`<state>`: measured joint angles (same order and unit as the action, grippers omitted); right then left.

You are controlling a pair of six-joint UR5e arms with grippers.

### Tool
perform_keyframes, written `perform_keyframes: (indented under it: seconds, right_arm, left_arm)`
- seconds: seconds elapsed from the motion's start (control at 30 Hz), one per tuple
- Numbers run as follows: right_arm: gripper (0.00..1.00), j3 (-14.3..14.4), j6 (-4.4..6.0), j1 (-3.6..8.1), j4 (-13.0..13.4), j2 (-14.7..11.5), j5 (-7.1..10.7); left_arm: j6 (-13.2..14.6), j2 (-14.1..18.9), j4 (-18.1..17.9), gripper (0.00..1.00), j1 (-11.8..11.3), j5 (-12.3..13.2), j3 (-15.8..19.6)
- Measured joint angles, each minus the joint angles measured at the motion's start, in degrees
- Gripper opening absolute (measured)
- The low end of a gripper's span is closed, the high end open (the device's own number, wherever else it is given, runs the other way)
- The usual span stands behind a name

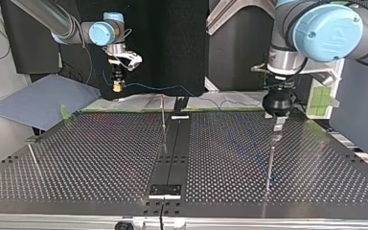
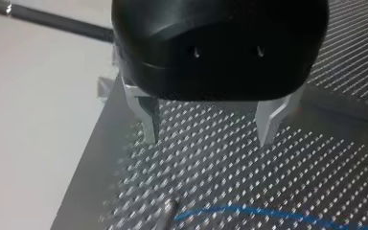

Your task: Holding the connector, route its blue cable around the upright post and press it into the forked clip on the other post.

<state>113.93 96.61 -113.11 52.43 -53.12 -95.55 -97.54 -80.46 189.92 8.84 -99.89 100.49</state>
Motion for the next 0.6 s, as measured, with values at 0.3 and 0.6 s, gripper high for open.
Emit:
perform_keyframes:
  seconds: [0.3, 0.6]
  right_arm:
    - [0.16, 0.0, 0.0, -0.05, 0.1, 0.0, 0.0]
    - [0.16, 0.0, 0.0, -0.25, 0.1, 0.1, -0.01]
  left_arm:
    - [4.0, -1.9, -4.0, 1.0, 3.2, -0.5, 4.0]
    - [8.2, -6.1, -8.2, 1.0, 7.4, -4.5, 6.2]
